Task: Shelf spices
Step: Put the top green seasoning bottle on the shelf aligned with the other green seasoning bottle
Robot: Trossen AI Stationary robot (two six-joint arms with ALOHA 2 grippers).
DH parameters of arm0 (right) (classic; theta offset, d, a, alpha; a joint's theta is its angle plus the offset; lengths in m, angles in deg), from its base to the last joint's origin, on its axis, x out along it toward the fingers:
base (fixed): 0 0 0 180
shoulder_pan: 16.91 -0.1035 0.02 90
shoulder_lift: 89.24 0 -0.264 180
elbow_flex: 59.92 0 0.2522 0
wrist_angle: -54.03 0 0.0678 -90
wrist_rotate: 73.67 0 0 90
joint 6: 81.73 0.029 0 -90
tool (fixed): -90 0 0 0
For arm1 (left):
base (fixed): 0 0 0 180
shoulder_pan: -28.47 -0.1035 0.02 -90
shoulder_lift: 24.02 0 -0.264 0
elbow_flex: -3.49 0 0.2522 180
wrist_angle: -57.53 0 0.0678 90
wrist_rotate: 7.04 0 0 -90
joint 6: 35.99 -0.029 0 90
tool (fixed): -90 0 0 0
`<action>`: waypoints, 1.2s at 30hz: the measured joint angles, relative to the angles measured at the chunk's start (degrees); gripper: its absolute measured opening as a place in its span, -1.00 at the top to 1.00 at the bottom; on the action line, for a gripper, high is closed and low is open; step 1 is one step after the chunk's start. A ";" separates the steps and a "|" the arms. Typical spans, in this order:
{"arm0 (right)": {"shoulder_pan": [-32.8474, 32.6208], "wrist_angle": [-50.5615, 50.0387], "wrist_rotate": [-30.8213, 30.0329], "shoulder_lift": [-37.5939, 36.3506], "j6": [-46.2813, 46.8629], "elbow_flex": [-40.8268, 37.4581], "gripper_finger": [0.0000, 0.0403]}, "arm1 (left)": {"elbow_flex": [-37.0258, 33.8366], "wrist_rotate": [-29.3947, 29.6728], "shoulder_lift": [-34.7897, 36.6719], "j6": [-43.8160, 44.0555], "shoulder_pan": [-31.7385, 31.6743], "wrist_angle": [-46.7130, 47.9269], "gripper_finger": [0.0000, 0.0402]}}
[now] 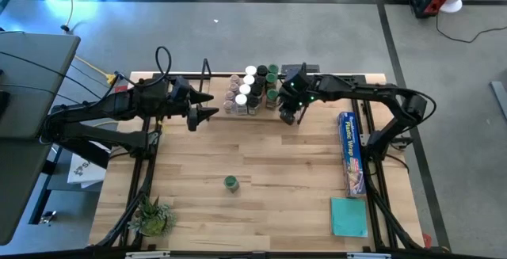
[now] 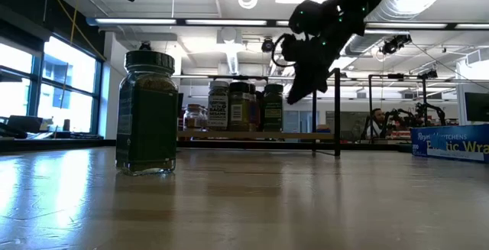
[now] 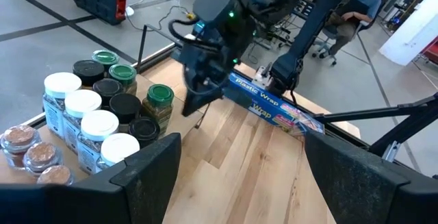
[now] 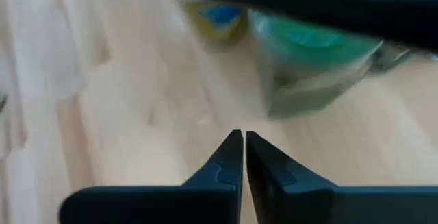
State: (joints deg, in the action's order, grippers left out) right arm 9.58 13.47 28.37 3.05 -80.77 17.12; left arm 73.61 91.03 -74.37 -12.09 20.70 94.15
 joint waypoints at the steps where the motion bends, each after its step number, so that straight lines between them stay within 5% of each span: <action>1: 0.02 1.76 -0.68 0.20 0.59 -0.38 0.96 | 0.00 0.00 0.00 0.00 0.00 0.04 -0.53; 24: 2.46 11.20 -7.76 5.88 4.10 -0.58 1.00 | -0.02 0.02 -0.02 -0.01 0.00 0.02 -0.53; 36: 2.29 -0.15 -12.43 5.86 -0.28 10.35 1.00 | -0.02 0.02 -0.02 0.02 0.00 0.04 -0.53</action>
State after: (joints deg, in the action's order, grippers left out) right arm 11.87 13.31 15.93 8.91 -81.05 27.47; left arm 73.59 91.05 -74.39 -12.07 20.70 94.19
